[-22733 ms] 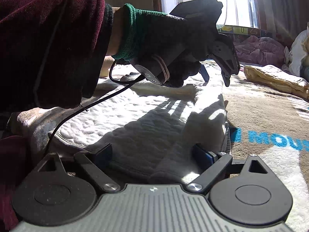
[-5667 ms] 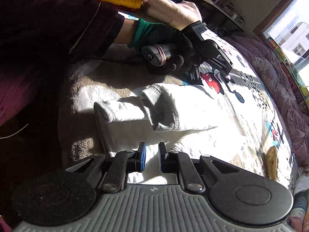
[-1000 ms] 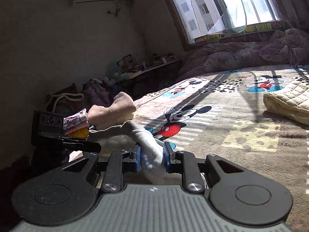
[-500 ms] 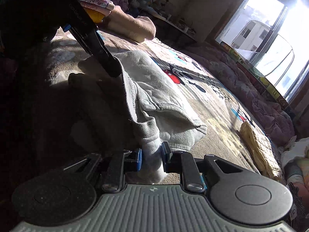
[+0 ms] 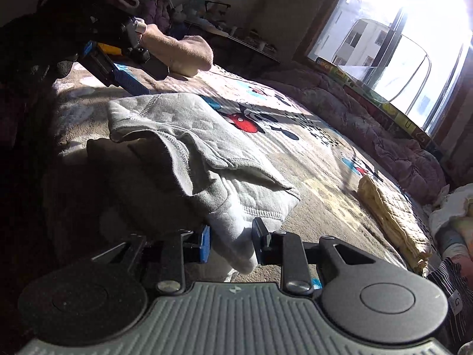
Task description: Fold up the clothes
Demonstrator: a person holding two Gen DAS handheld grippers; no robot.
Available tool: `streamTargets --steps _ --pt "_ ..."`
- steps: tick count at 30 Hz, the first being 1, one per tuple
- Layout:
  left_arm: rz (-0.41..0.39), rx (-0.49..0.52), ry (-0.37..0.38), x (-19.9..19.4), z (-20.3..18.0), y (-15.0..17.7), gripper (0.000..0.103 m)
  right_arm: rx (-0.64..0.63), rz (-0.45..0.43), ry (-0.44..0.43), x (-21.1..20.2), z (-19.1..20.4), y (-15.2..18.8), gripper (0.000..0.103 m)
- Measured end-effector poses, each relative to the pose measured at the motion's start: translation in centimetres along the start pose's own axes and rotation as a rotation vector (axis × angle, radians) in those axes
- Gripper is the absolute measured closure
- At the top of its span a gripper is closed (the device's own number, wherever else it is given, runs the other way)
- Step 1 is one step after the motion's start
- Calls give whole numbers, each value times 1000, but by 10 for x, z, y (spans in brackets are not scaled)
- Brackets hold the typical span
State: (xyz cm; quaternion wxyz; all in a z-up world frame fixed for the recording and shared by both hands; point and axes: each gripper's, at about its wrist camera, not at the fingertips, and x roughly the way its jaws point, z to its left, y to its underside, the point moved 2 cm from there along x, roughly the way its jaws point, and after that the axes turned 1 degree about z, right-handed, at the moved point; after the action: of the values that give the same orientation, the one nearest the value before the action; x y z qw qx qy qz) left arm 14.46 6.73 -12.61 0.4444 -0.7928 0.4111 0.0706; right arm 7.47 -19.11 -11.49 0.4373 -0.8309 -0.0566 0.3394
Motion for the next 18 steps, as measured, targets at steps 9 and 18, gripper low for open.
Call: streamTargets --steps 9,18 --pt "-69 -458 126 4 8 30 84 68 -62 9 -9 -3 1 72" --pt "-6 -612 121 1 50 45 83 -5 40 -89 -1 15 12 72"
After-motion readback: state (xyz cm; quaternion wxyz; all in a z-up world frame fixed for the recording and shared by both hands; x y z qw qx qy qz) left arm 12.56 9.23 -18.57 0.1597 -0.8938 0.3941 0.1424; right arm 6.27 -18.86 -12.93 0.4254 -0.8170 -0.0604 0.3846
